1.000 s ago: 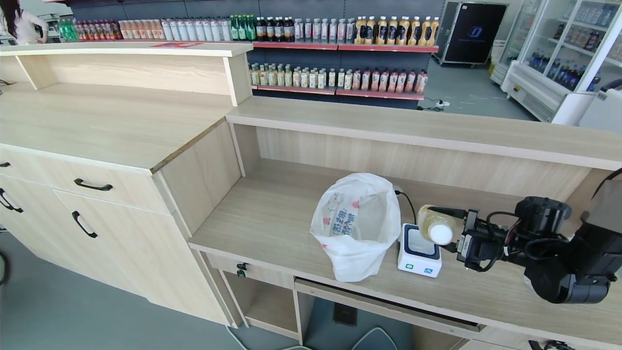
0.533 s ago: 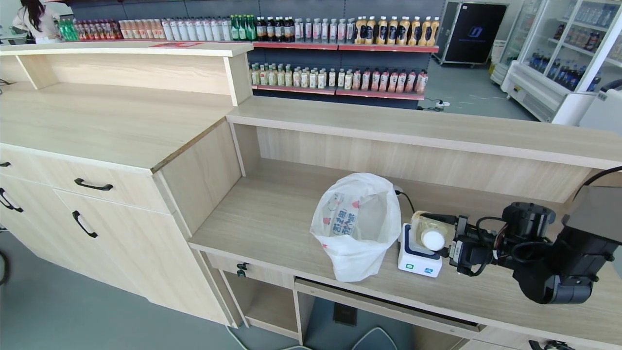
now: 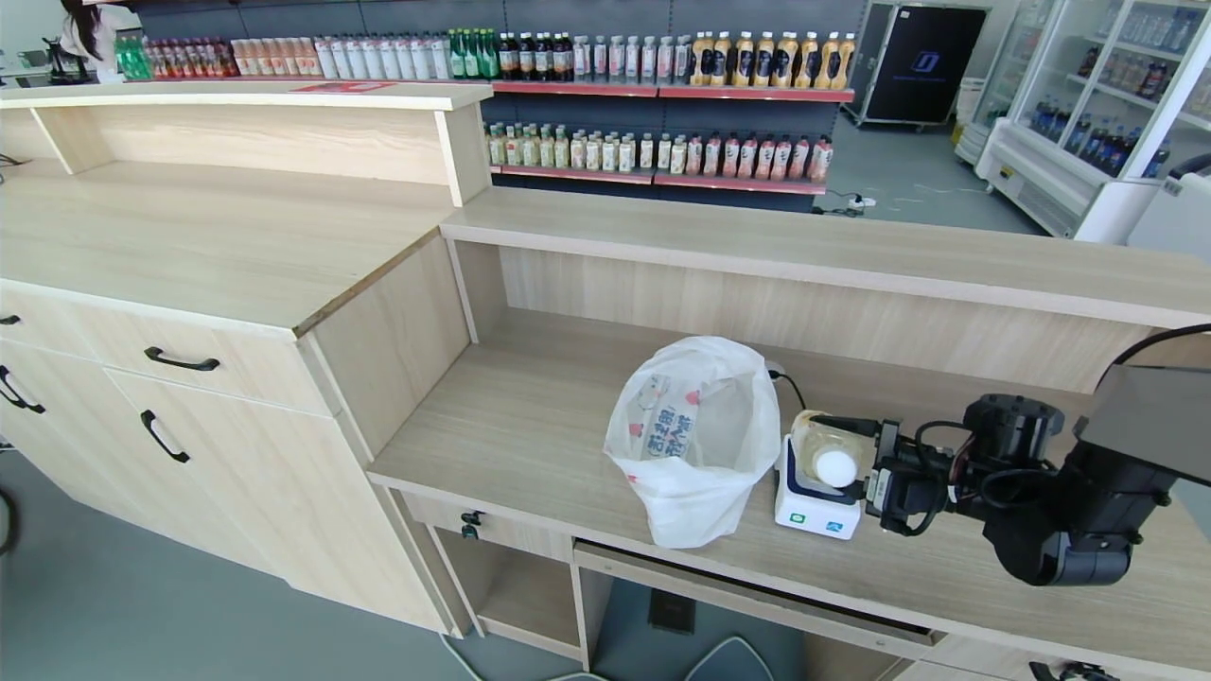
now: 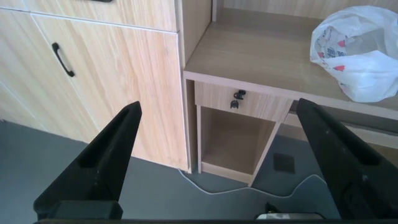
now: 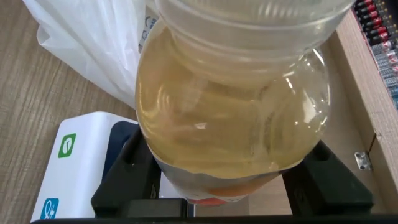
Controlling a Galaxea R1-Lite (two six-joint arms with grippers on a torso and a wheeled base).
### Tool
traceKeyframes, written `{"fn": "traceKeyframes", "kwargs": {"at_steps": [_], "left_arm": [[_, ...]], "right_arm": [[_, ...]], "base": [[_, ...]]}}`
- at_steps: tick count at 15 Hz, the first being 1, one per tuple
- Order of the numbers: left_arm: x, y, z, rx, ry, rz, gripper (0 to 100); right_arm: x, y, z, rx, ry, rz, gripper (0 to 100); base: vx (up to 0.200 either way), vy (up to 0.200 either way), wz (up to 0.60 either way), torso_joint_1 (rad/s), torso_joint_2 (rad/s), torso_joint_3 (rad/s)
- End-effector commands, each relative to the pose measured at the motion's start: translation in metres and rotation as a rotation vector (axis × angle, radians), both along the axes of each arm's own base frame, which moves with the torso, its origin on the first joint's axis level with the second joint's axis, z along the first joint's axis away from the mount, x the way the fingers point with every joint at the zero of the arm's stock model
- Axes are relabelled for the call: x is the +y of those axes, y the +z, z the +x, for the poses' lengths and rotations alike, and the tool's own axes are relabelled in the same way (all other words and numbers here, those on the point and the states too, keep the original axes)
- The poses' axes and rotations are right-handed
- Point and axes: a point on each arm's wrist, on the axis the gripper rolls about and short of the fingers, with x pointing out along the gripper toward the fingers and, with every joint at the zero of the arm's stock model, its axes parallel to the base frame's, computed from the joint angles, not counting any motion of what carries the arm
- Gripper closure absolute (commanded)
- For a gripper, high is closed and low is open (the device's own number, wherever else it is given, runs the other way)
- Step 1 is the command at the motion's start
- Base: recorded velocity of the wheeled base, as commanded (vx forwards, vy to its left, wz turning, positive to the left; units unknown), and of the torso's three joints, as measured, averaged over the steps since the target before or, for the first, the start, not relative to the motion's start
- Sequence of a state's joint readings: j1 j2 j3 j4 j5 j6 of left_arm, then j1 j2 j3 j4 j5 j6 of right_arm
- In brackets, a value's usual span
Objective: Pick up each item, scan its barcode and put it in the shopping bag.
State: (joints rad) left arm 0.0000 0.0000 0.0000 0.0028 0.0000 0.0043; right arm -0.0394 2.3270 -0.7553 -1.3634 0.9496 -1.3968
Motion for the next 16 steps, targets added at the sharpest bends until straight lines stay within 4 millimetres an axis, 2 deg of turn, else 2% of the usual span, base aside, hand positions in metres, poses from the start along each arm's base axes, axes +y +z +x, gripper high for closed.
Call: {"fn": "traceKeyframes", "kwargs": {"at_steps": [1,9,11,12,15,16], "left_arm": [[0.0,0.0,0.0,0.0,0.0,0.0,0],[0.0,0.0,0.0,0.0,0.0,0.0,0],[0.0,0.0,0.0,0.0,0.0,0.0,0],[0.0,0.0,0.0,0.0,0.0,0.0,0],[0.0,0.0,0.0,0.0,0.0,0.0,0],[0.0,0.0,0.0,0.0,0.0,0.0,0]], "right_arm": [[0.0,-0.001,0.0,0.003,-0.001,0.001,100],[0.0,-0.004,0.004,0.004,-0.001,0.002,100],[0.0,0.006,0.004,-0.008,-0.003,0.013,100],[-0.003,0.021,0.0,0.005,-0.017,0.048,100],[-0.021,0.089,-0.02,0.121,-0.116,0.244,100],[-0.032,0.113,-0.029,0.162,-0.199,0.342,100]], "base": [[0.0,0.0,0.0,0.0,0.0,0.0],[0.0,0.0,0.0,0.0,0.0,0.0],[0.0,0.0,0.0,0.0,0.0,0.0],[0.0,0.0,0.0,0.0,0.0,0.0],[0.0,0.0,0.0,0.0,0.0,0.0],[0.0,0.0,0.0,0.0,0.0,0.0]]}}
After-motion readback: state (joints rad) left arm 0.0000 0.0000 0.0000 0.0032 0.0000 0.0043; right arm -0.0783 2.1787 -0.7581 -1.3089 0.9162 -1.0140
